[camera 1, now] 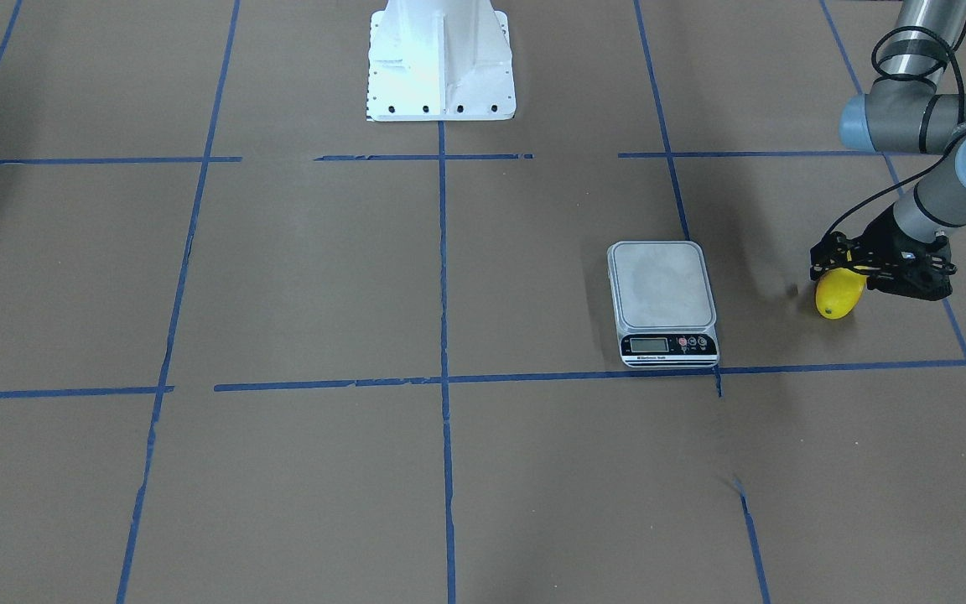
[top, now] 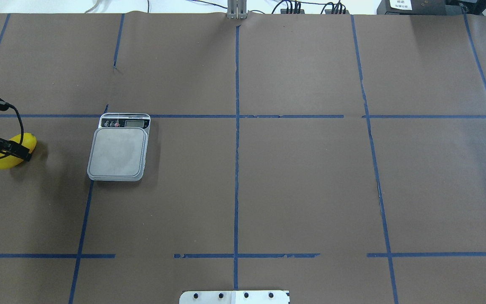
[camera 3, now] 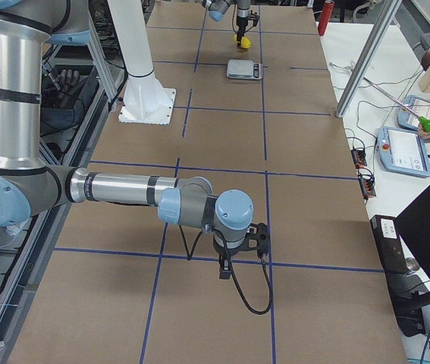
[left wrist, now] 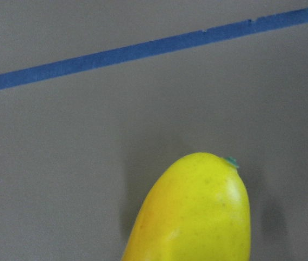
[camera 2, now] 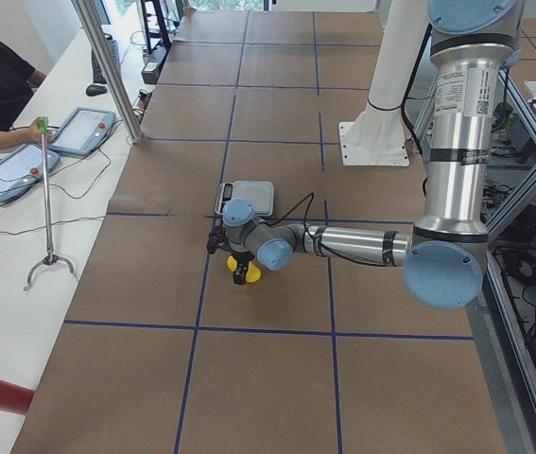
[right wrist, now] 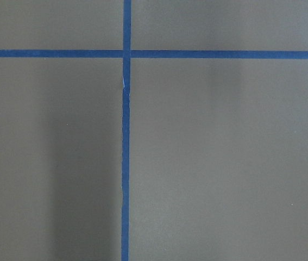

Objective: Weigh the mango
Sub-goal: 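Close the left gripper on the mango and lift it, then carry the mango with the left gripper over the electronic scale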

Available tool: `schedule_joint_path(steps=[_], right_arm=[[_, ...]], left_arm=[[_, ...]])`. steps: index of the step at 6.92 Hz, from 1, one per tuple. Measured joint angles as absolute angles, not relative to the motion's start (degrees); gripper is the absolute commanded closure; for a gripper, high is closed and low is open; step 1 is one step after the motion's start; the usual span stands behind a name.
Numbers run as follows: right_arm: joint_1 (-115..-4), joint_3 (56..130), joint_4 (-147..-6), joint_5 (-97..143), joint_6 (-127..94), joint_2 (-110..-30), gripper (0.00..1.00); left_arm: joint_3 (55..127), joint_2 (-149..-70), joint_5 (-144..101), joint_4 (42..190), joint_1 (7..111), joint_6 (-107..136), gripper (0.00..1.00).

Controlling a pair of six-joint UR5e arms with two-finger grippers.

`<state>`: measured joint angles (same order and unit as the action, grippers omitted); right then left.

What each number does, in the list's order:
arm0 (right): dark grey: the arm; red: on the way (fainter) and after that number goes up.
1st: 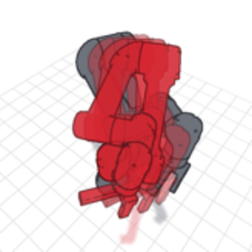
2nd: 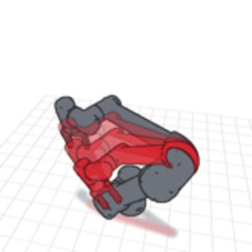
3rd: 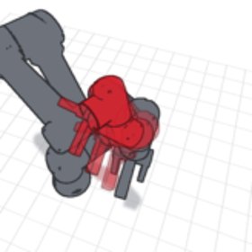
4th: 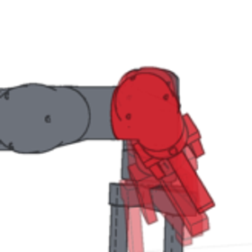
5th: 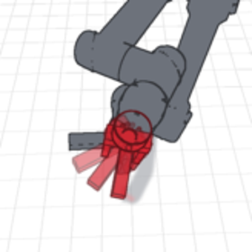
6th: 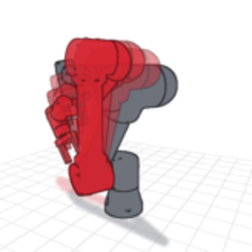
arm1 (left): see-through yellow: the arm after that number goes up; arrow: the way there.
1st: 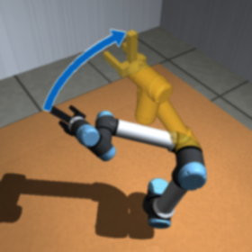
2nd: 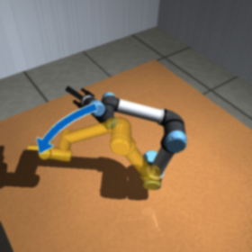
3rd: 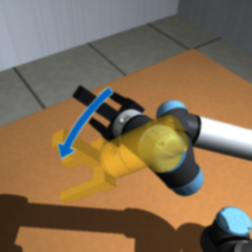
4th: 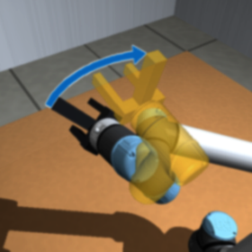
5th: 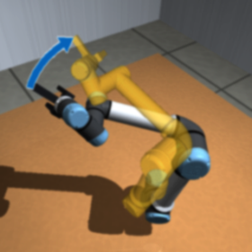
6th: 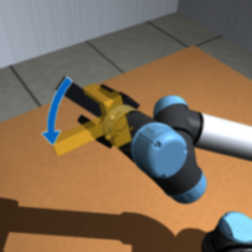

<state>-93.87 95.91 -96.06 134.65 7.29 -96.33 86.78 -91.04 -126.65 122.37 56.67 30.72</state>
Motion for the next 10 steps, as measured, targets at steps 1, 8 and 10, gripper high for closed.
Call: schedule_joint_path(steps=[1, 8, 10], right_arm=[[-93.87, 95.91, -96.06, 134.65, 7.30, -96.33, 0.00], [-93.87, 95.97, -96.07, 134.65, 7.29, -96.33, 0.00], [-93.87, 95.94, -96.06, 134.65, 7.30, -96.33, 0.00]], left_arm=[[86.64, -91.17, -126.63, 122.43, 56.60, 30.55, 1.00], [116.02, -91.87, -126.97, 88.01, 71.52, 17.85, 1.00], [121.17, -96.17, -127.87, 76.92, 76.68, 16.68, 1.00]])
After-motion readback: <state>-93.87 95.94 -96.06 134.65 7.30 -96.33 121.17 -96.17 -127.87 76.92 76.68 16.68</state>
